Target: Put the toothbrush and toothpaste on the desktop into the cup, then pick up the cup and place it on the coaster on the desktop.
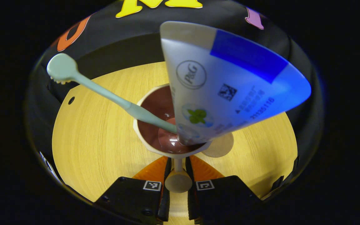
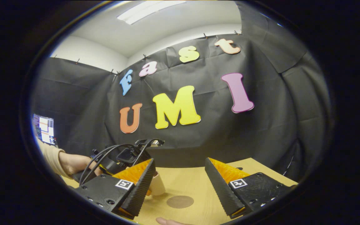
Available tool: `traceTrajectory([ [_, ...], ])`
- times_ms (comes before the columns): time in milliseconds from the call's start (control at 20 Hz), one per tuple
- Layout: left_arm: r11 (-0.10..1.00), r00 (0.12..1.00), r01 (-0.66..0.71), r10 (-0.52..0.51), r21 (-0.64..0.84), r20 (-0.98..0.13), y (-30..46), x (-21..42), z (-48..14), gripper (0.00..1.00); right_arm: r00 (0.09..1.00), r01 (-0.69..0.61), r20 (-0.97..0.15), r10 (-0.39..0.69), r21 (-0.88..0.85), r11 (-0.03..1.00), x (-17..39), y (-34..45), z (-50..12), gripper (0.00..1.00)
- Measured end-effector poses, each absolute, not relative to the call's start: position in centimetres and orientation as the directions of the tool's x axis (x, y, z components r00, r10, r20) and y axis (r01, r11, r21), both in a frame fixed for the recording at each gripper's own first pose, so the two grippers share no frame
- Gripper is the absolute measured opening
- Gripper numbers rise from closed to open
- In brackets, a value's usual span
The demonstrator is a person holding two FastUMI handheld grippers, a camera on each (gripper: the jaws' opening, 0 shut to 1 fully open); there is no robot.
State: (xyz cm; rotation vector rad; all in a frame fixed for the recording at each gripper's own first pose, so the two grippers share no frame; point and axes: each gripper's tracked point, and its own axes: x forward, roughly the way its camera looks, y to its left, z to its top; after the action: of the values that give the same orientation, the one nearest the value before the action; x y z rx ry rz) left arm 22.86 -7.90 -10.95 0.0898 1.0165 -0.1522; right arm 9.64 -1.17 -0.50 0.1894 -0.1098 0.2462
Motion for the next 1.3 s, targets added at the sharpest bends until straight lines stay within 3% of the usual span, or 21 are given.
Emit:
traceTrajectory([
  [50,0.983,0.514,0.184,-0.093,0.004,-0.853,-8.3,22.5,-10.5,0.26,0.965,-0.248,0.137,0.226,0.178,0.952,9.7,-1.6,-0.3,0.96],
  [350,0.968,0.497,0.249,-0.126,0.002,-0.859,-7.5,19.8,-11.9,0.26,0.972,-0.213,0.147,0.181,0.245,0.946,9.9,-4.0,0.3,0.95],
  [850,0.97,0.471,0.24,-0.137,-0.023,-0.872,-2.5,17.6,-17.5,0.28,0.979,-0.186,0.142,0.147,0.32,0.929,10.1,-5.9,0.5,0.95],
  [1050,0.963,0.537,0.268,-0.157,-0.009,-0.829,-1.0,17.5,-15.7,0.31,0.978,-0.185,0.147,0.147,0.296,0.937,9.8,-5.6,0.7,0.95],
  [1200,0.967,0.589,0.254,-0.164,-0.012,-0.791,0.8,17.1,-13.9,0.42,0.977,-0.189,0.153,0.148,0.296,0.936,9.6,-5.5,0.9,0.98],
  [1300,0.971,0.616,0.235,-0.175,-0.033,-0.768,1.9,16.5,-12.6,0.45,0.977,-0.185,0.154,0.145,0.292,0.938,9.6,-5.5,0.9,0.95],
])
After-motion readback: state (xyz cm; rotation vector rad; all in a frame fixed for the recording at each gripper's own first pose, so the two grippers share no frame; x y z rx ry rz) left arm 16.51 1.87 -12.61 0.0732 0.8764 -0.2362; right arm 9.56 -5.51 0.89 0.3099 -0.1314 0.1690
